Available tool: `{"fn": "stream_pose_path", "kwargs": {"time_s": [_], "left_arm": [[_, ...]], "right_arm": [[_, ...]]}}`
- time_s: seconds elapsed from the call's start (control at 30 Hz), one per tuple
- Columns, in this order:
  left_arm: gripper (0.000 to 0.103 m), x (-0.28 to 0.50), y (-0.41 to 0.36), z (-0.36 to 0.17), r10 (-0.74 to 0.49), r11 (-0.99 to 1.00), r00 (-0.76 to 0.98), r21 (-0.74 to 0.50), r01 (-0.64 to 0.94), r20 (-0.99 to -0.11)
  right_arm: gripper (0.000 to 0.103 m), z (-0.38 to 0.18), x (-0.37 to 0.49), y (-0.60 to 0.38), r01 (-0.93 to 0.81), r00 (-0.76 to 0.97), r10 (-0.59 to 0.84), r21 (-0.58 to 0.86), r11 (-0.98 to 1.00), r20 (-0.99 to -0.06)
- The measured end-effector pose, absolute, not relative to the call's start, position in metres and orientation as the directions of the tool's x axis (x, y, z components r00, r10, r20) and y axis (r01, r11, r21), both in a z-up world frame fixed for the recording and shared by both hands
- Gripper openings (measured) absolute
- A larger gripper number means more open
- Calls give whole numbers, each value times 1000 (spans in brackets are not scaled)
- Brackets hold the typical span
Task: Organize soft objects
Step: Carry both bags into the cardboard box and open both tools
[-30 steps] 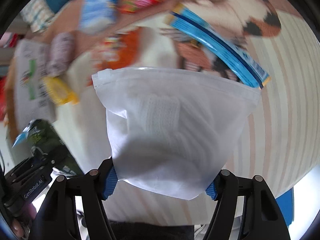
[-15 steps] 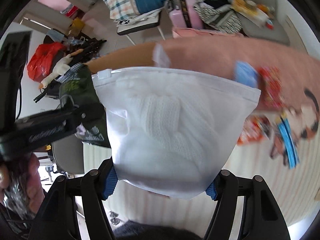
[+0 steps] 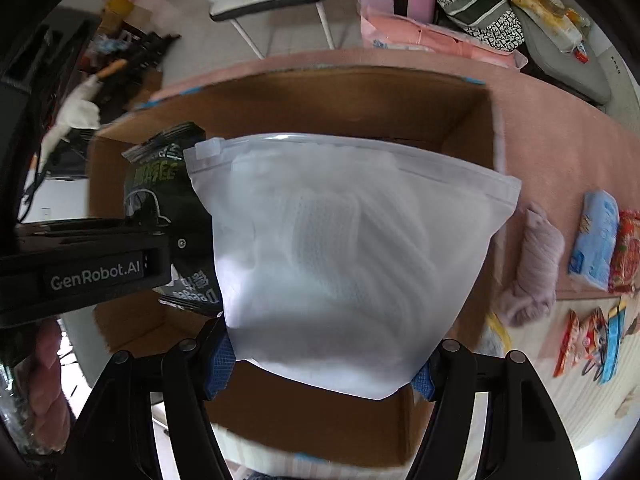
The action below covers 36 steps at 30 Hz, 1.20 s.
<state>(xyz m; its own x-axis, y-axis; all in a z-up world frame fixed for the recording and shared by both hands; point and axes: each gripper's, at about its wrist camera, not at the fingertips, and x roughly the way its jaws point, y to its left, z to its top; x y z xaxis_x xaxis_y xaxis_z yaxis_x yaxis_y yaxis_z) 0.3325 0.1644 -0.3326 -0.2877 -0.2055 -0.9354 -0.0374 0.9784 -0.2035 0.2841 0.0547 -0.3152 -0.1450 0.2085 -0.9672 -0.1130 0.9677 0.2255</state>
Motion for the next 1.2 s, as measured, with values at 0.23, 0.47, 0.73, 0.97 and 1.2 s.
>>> {"fn": "stream_pose_path", "kwargs": {"time_s": [0.23, 0.47, 0.73, 0.97, 1.2], "left_arm": [[35, 342, 165, -358, -203, 978, -348, -204, -33, -915], [62, 326, 172, -336, -184, 982, -319, -189, -17, -930], [99, 282, 189, -263, -132, 991, -130, -133, -5, -983], [99, 229, 191, -225, -83, 996, 6, -83, -21, -997], [99, 183, 186, -203, -27, 999, 102, -31, -37, -994]], "right_arm": [[76, -354, 309, 68, -125, -193, 123, 149, 981, -973], [97, -350, 312, 67, -136, -182, 73, 98, 986, -981], [103, -302, 280, 61, -146, -86, 52, 64, 987, -995], [103, -259, 232, 50, -134, 8, 48, 46, 990, -999], [103, -215, 185, 31, -118, 115, 45, 31, 992, -992]]}}
